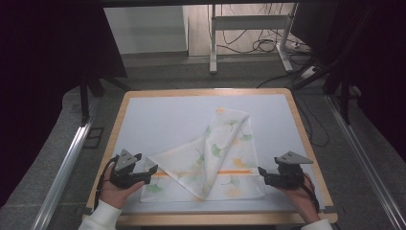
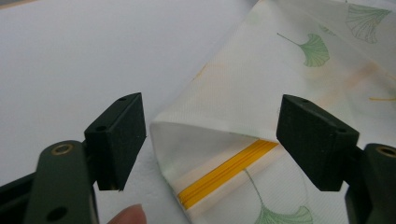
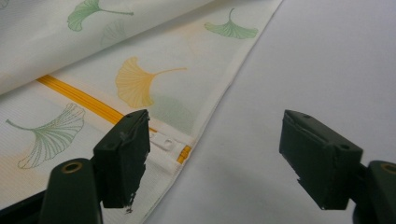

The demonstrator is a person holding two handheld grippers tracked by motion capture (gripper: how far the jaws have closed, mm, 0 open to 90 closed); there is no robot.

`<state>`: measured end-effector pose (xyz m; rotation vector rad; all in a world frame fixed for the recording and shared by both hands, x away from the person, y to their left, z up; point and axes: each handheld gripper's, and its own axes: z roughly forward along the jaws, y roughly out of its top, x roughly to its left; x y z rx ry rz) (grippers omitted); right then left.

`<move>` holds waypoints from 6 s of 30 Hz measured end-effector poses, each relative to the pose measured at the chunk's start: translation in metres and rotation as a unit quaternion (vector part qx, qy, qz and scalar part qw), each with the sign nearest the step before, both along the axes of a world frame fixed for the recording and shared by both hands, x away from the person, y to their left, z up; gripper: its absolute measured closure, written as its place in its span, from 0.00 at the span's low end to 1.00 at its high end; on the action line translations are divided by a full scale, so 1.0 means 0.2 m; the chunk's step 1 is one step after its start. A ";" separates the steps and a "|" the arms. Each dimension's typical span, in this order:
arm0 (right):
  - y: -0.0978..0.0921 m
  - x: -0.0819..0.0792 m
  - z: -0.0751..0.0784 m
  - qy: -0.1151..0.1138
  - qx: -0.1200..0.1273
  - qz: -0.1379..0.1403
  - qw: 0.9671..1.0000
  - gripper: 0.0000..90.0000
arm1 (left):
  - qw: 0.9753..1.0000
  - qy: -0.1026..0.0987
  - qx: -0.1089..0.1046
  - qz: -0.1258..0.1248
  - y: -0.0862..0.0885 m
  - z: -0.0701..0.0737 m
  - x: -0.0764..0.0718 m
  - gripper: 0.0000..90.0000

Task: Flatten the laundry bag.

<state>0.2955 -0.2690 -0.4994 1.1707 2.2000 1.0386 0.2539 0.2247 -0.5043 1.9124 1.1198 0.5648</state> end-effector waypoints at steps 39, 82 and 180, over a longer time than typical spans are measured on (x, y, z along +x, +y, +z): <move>-0.01 0.01 -0.02 0.023 0.003 0.007 1.000 0.35 | 0.990 0.019 -0.026 -0.140 -0.41 0.05 -0.19 0.28; 0.00 0.01 -0.02 0.015 -0.005 0.010 1.000 0.34 | 0.986 0.026 -0.014 -0.162 -0.74 -0.03 -0.13 0.96; 0.24 -0.07 -0.05 0.068 -0.015 0.142 0.987 0.93 | 0.996 0.035 -0.030 -0.074 -0.27 0.06 0.19 0.98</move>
